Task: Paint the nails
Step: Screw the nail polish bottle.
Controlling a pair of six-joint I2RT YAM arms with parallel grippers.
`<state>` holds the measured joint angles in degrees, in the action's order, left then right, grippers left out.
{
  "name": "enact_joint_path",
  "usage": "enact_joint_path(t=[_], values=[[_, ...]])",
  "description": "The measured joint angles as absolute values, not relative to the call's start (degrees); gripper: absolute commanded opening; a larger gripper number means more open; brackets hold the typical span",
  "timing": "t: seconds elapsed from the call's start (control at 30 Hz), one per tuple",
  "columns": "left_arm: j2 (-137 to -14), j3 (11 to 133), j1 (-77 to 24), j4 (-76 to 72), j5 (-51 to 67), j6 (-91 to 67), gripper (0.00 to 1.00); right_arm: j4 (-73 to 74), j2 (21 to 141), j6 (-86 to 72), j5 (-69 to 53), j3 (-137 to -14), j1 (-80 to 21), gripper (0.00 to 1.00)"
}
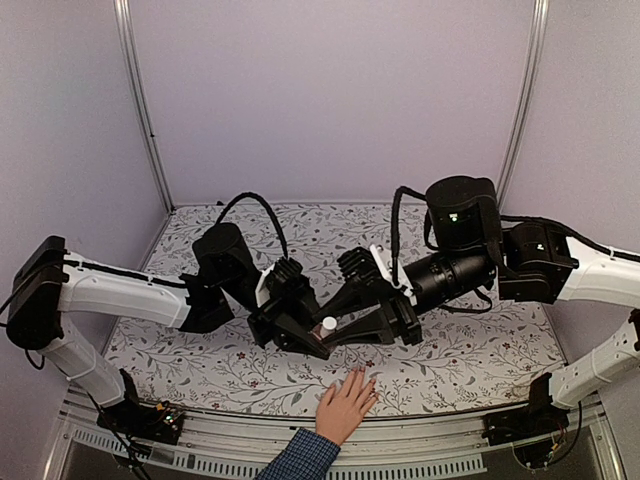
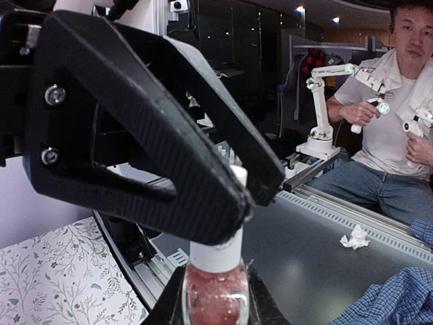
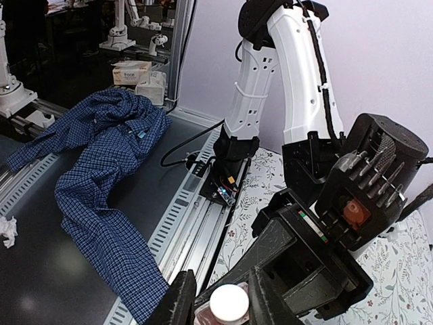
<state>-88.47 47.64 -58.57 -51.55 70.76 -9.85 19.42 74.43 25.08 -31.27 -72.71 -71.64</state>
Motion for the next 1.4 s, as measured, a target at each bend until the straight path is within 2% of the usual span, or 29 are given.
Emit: enact_joint_path(t=[0.27, 0.47, 0.8, 0.9, 1.4], values=[[-88.44, 47.64, -58.72, -51.44, 70.72, -9.67, 0.00, 19.25, 74.43, 25.26, -31.35, -72.71, -71.66, 0.12], [-87.42, 47.42, -58.50, -50.09, 69.21, -8.54, 0.00, 18.83, 74.46, 24.84, -31.14, -72.71, -71.61, 0.07], [-82.41, 44.66, -57.84, -48.64, 62.72, -7.46, 0.00, 15.62, 74.56, 23.20, -28.58, -72.71, -71.61, 0.04], [-81.12, 43.59, -57.54, -48.42, 60.18, -6.70, 0.00, 14.92, 74.76, 22.39, -27.05, -72.71, -71.59, 0.00], [-76.73, 38.17, -56.84, -50.35, 39.72, -4.05, 0.00, 11.44, 75.77, 14.28, -16.95, -72.66, -69.28, 0.00]])
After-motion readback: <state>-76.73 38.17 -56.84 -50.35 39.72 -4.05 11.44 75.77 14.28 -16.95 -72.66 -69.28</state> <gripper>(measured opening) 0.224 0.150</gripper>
